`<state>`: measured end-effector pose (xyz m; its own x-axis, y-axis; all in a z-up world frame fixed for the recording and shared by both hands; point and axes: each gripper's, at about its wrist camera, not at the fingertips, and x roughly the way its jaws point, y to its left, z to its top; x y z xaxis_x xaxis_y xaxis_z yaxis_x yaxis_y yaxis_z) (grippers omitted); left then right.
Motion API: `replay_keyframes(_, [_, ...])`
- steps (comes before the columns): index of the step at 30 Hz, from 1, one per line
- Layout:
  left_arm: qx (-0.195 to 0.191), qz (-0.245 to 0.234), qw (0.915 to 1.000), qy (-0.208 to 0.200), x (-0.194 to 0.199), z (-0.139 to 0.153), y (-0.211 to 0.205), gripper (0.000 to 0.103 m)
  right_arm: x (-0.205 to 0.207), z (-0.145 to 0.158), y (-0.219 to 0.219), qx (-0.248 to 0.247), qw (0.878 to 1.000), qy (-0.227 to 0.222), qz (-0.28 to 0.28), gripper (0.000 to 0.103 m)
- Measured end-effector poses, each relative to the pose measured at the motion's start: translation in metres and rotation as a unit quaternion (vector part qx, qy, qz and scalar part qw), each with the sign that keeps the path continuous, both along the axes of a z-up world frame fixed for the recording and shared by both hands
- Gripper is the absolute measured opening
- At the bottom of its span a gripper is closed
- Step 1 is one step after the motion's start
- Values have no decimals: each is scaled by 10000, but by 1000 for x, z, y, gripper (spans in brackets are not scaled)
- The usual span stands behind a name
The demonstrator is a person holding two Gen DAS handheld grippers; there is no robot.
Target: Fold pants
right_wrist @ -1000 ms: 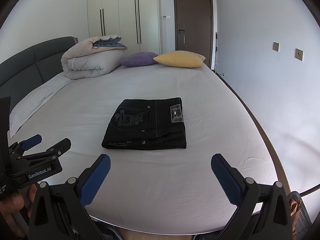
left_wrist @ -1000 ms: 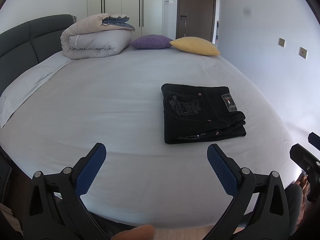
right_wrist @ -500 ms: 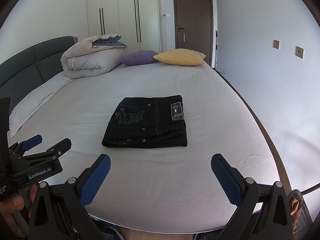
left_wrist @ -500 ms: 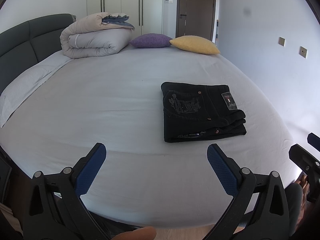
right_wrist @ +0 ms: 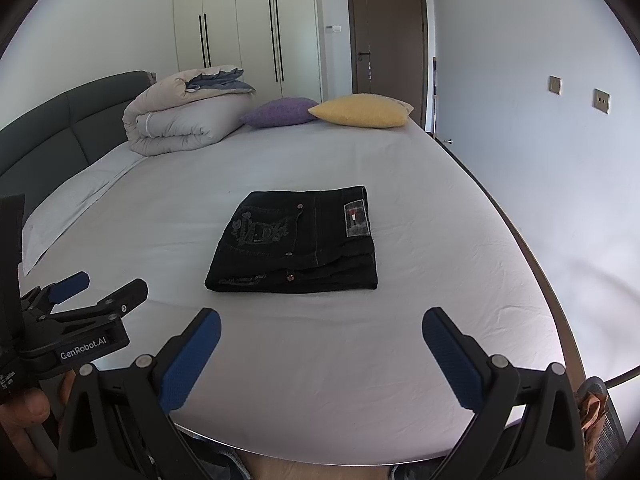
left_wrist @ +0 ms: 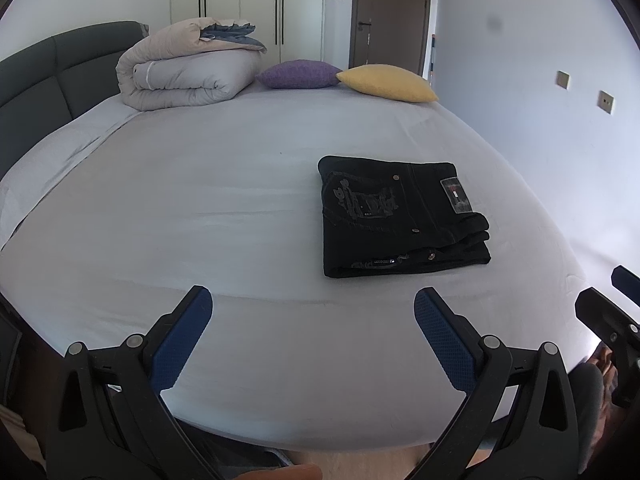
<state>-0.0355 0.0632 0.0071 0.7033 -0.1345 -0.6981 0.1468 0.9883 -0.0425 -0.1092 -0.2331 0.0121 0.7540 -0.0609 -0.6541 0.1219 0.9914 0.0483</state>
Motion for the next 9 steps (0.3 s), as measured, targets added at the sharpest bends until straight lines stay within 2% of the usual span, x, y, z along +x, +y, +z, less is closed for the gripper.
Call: replay_keyframes(9, [-158,-46,9998,69,3,-2,4,103,-13,-5,3,111,9999,50,-56,103])
